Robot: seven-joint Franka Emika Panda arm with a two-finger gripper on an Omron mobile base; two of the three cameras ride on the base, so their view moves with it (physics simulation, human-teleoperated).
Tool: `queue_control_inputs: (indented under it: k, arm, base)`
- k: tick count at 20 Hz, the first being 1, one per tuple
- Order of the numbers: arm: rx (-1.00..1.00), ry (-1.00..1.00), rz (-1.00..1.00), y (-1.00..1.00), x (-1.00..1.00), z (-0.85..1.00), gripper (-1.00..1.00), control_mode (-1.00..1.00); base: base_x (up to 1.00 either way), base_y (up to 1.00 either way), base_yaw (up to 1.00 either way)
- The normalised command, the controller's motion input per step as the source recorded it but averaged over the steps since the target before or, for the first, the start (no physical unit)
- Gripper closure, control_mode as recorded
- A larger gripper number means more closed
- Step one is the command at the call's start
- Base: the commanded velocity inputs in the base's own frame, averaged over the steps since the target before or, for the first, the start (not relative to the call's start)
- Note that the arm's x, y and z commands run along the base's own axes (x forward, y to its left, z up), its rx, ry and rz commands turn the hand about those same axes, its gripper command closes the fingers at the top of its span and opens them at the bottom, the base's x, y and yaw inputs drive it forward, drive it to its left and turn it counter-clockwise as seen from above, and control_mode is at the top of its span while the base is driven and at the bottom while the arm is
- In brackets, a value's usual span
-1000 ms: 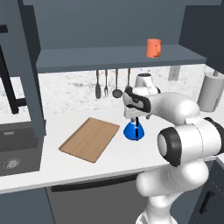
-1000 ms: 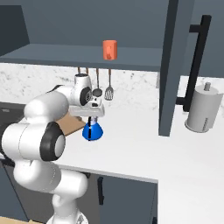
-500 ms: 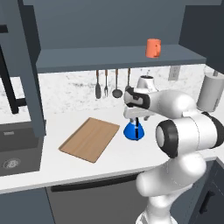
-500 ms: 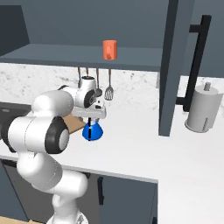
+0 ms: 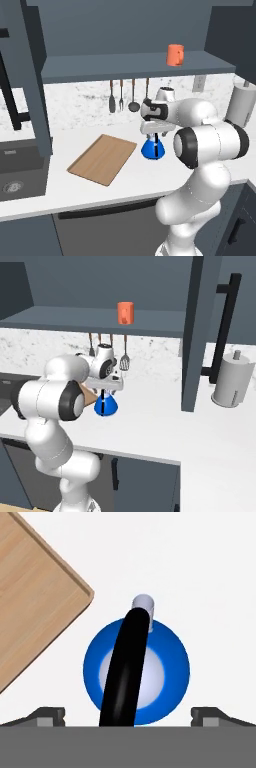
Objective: Pick the kettle from the counter and place it on the tray. Then pick the mug from the cabinet and place it on the tray. Then close the cabinet doors.
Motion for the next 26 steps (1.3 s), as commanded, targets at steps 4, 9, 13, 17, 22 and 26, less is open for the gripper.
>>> queue_control_inputs:
  k: [4,9,13,17,22,26]
  arm:
    - [0.0,0.0,0.03,0.0,0.1,-0.16,1.0,-1.0]
    - [0.0,0.0,0.01,0.0,-0.02,-0.07,1.0,-1.0]
    - [0.0,0.0,0.03,0.0,-0.1,-0.15,1.0,-1.0]
    - [0.0,0.0,0.01,0.0,-0.11,-0.13,1.0,-1.0]
    - [0.0,-0.02,0.0,0.09,-0.21,-0.05,1.0,-1.0]
    - [0.0,-0.19,0.03,0.25,-0.53,0.35,1.0,-1.0]
  base:
    - [0.0,0.0,0.0]
    - [0.0,0.0,0.0]
    - [0.0,0.0,0.0]
    - [0.0,0.0,0.0]
    - [0.0,0.0,0.0]
    - [0.0,0.0,0.0]
